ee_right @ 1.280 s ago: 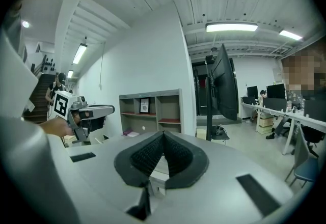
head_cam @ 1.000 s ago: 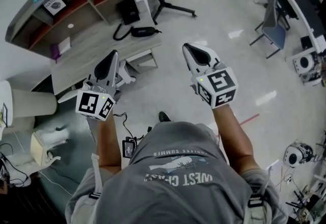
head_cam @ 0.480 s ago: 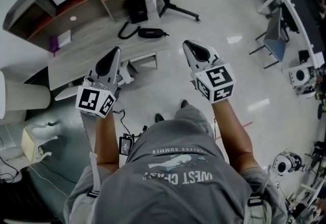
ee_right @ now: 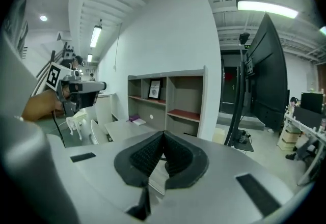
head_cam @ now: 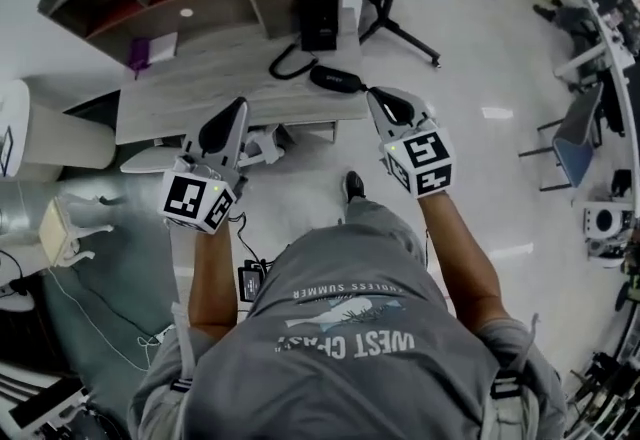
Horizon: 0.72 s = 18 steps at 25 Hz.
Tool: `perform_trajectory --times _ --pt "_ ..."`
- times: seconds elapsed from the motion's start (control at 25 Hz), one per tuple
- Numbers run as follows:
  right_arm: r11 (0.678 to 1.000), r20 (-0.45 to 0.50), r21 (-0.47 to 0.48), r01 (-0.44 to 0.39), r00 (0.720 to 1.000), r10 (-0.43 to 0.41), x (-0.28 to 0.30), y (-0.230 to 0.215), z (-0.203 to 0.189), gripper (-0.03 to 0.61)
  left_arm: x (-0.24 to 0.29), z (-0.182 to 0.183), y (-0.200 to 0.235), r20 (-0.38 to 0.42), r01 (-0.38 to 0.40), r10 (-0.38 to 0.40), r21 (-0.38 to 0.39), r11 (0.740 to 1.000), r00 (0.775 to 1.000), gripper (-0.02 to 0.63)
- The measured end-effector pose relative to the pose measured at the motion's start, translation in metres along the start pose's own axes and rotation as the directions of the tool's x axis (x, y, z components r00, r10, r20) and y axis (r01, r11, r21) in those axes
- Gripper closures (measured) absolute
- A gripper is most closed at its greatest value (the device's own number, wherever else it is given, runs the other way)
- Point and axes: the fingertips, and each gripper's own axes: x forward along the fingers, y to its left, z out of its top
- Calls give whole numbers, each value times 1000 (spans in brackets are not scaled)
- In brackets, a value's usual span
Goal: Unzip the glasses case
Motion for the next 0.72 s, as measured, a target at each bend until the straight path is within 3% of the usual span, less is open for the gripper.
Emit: perform_trajectory --times 0.32,0.72 --pt "970 -85 -234 -63 995 44 74 -39 -41 561 40 -27 16 -46 -76 75 -34 996 996 615" --pt "909 -223 -344 -233 961 162 154 -52 -125 541 58 -66 33 -153 -157 142 -86 984 978 615"
